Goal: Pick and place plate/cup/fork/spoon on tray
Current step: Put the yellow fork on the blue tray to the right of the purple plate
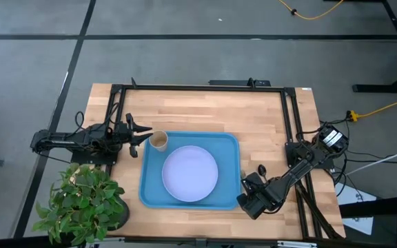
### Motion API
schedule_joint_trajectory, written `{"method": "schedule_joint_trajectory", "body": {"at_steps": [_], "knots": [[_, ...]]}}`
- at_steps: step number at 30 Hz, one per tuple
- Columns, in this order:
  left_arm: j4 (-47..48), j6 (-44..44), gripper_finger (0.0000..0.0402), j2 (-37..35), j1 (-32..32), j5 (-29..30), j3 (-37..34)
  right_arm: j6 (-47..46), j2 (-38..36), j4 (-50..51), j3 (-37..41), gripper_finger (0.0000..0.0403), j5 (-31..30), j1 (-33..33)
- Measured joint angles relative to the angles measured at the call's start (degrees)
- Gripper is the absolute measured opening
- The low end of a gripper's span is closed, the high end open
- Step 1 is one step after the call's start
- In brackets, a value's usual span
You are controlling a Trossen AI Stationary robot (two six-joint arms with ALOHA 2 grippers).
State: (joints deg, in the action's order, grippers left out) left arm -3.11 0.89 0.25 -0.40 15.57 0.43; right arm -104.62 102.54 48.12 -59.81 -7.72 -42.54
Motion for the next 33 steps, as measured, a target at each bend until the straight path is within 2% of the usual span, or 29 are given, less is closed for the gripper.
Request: {"method": "schedule_joint_trajectory", "body": {"at_steps": [14, 22, 25, 33], "knots": [[0.0, 0.0, 0.0101, -0.02, 0.0, -0.02, 0.0, -3.19, 0.07, 1.42, 0.0, 0.004, -0.13, -0.11], [0.0, 0.0, 0.0101, -0.01, 0.0, 0.0, 0.0, -3.17, 0.37, 1.91, 0.33, 0.0113, 0.11, -0.11], [0.01, 0.0, 0.0101, -0.01, 0.0, 0.0, 0.0, -3.17, 0.36, 1.66, 0.32, 0.0129, 0.13, -0.11], [0.0, 0.0, 0.0101, 0.0, -0.01, -0.01, 0.0, -3.08, -0.33, -4.92, 3.93, 0.0118, 0.08, -0.15]]}}
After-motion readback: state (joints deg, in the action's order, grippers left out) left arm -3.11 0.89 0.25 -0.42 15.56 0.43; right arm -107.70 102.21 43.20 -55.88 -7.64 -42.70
